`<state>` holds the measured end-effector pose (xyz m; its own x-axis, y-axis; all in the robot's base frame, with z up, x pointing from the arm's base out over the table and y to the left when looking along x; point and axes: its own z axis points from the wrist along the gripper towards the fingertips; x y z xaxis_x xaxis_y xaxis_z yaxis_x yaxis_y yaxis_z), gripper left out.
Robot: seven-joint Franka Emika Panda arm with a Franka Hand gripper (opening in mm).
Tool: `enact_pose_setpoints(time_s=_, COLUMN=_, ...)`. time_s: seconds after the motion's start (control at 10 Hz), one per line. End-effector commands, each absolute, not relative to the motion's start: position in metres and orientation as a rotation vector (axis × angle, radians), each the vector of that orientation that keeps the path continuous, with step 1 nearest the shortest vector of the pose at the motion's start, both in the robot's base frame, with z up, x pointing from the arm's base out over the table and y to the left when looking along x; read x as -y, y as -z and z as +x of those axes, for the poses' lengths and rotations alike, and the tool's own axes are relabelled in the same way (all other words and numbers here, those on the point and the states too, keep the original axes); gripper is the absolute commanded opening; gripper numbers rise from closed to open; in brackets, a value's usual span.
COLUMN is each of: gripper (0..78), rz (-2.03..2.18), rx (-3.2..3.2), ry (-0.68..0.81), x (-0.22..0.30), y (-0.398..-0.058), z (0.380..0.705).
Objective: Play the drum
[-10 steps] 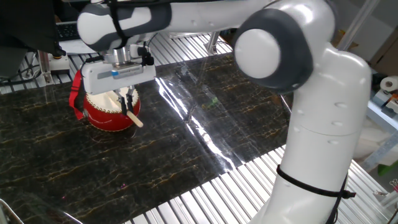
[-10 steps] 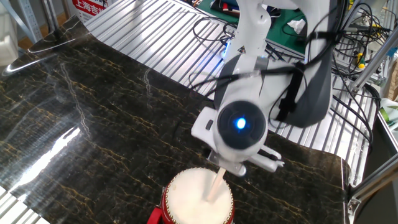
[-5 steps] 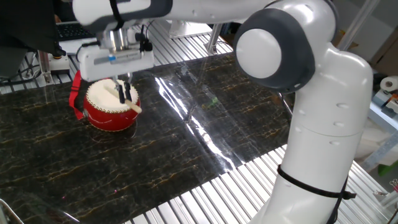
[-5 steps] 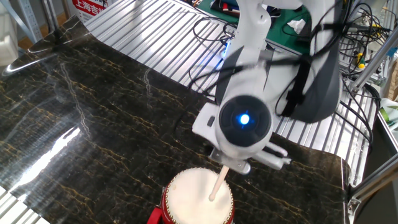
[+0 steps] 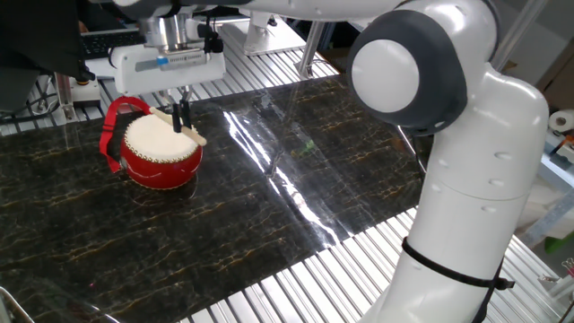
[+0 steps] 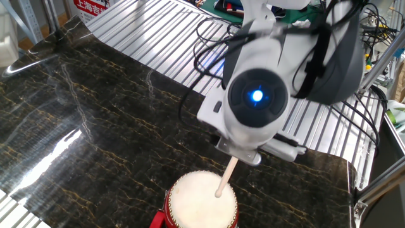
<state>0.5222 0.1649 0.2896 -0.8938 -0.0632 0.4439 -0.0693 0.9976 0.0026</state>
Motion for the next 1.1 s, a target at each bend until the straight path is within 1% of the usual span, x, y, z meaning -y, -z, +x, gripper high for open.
enact_pose_setpoints(time_s=0.1, gripper=1.1, rz=0.082, rx=2.686, ry=-0.029, x=-0.167, y=-0.269, z=0.527)
enact_pose_setpoints(time_s=0.4, gripper=1.1, rz=0.081, rx=2.701, ry=-0.026, x=-0.167, y=-0.253, z=0.529)
enact_pose_setpoints(time_s=0.6, gripper=1.1, rz=0.080, rx=2.703, ry=-0.028, x=-0.167, y=-0.254, z=0.530)
enact_pose_setpoints(time_s=0.7, gripper=1.1, rz=0.076, rx=2.701, ry=-0.056, x=-0.164, y=-0.237, z=0.531)
enact_pose_setpoints(time_s=0.8, gripper=1.1, rz=0.060, rx=2.713, ry=-0.062, x=-0.160, y=-0.211, z=0.533)
enact_pose_setpoints(time_s=1.0, gripper=1.1, rz=0.110, rx=2.706, ry=-0.058, x=-0.129, y=-0.194, z=0.535)
enact_pose_setpoints(time_s=1.1, gripper=1.1, rz=0.112, rx=2.705, ry=-0.070, x=-0.126, y=-0.192, z=0.536)
